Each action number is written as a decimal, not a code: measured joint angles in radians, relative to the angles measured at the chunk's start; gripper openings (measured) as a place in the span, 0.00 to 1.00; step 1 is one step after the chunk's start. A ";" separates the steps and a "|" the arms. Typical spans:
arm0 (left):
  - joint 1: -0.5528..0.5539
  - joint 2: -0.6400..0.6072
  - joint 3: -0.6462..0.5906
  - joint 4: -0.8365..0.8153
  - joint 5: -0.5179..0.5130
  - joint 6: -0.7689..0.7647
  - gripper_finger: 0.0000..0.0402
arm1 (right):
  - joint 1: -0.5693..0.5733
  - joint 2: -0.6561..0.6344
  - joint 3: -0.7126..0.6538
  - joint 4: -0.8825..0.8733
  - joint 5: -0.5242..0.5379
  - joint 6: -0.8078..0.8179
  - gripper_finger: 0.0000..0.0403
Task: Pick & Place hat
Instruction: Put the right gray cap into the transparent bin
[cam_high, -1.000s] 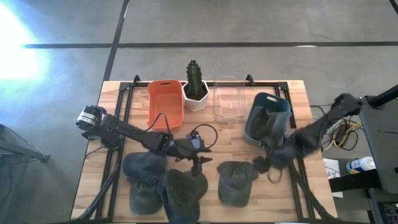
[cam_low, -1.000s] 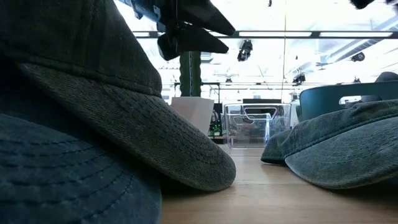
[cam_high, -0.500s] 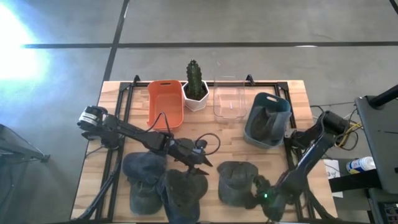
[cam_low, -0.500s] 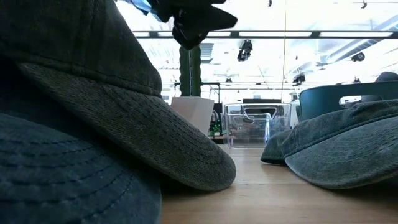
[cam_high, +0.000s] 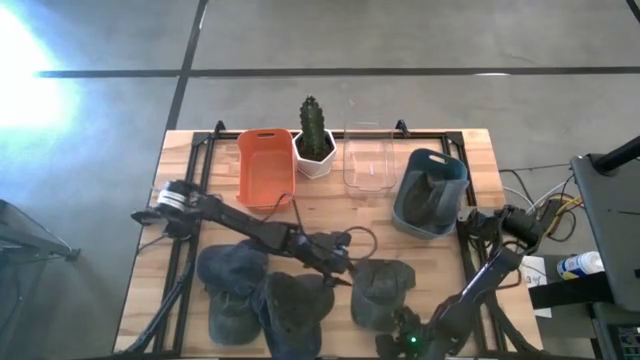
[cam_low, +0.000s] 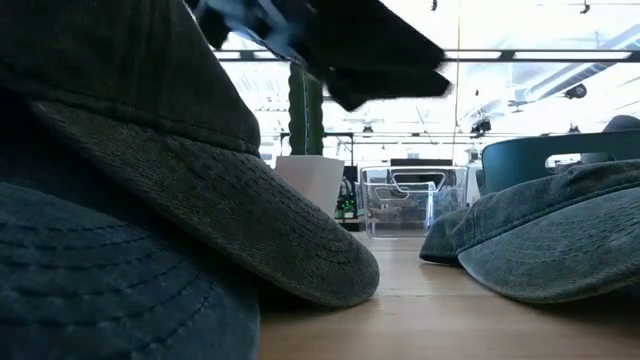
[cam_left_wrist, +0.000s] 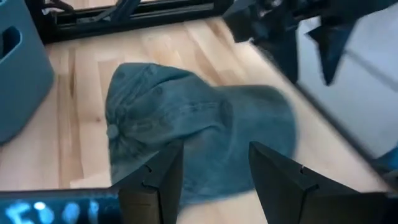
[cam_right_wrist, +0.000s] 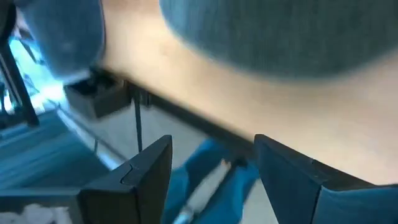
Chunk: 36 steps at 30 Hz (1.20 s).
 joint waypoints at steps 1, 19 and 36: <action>0.002 0.022 0.021 -0.014 -0.009 0.019 0.43 | -0.006 0.015 0.009 0.000 0.017 0.000 0.55; 0.096 0.272 0.224 -0.174 0.152 0.107 0.43 | -0.041 0.004 -0.008 -0.148 0.143 -0.009 0.55; 0.008 0.266 0.216 -0.244 0.174 -0.084 0.43 | -0.084 -0.132 -0.130 -0.179 0.160 -0.022 0.55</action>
